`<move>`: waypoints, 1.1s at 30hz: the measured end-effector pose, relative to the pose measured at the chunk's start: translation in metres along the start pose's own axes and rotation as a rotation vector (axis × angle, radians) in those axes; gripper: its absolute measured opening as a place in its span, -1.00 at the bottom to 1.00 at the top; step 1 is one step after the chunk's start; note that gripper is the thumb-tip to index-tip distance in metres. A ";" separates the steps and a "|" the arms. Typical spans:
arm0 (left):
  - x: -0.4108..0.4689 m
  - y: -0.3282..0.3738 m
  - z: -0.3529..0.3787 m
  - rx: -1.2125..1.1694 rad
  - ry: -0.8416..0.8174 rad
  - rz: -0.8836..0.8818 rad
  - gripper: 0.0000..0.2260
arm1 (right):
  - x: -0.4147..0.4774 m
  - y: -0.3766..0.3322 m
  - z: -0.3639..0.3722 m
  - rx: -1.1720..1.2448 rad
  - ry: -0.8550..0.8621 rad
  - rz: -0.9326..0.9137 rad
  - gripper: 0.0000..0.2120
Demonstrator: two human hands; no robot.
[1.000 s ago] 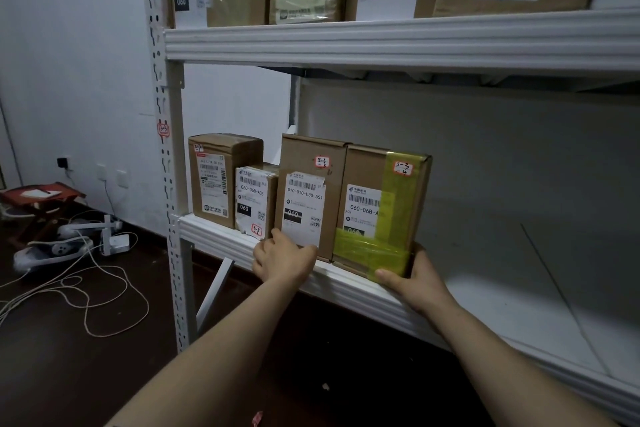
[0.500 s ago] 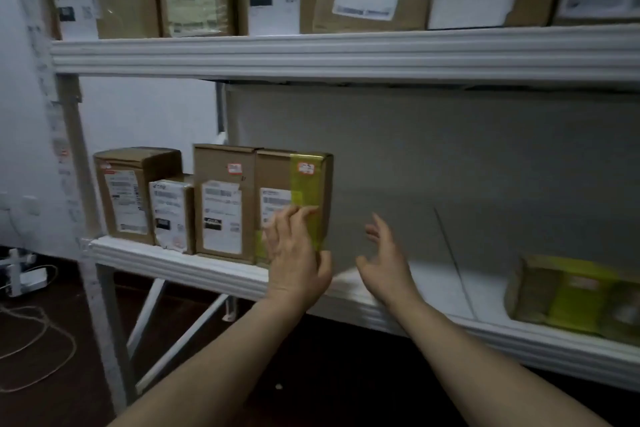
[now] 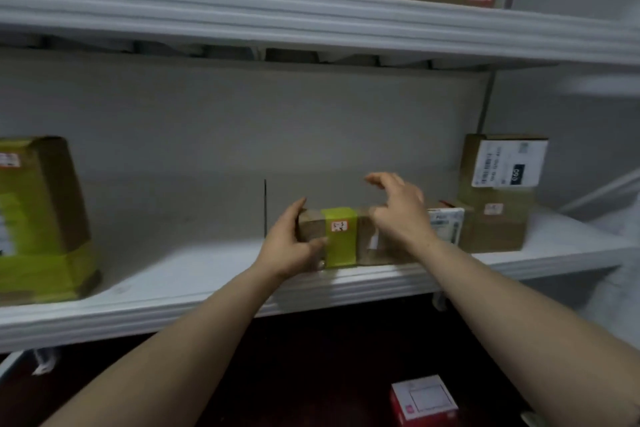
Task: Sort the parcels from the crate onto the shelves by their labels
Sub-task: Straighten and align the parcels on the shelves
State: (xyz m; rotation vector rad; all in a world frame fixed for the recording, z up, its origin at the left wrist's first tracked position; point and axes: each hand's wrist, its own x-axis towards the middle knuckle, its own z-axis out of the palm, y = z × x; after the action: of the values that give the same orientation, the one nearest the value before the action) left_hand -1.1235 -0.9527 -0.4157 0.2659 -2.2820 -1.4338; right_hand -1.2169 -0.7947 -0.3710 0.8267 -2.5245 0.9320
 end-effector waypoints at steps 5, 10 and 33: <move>0.005 -0.005 -0.018 -0.048 -0.002 -0.022 -0.43 | 0.011 0.012 -0.007 -0.407 -0.411 -0.088 -0.31; -0.020 -0.009 -0.060 0.257 0.220 0.021 -0.36 | 0.018 -0.041 0.020 -0.265 -0.488 -0.240 -0.43; -0.086 -0.037 -0.202 0.948 0.295 0.130 -0.63 | -0.008 -0.191 0.108 -0.215 -0.482 -0.486 -0.54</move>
State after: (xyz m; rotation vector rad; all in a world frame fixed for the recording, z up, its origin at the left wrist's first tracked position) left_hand -0.9576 -1.1005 -0.3952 0.5425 -2.4833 -0.1404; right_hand -1.1033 -0.9818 -0.3617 1.6483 -2.5317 0.3210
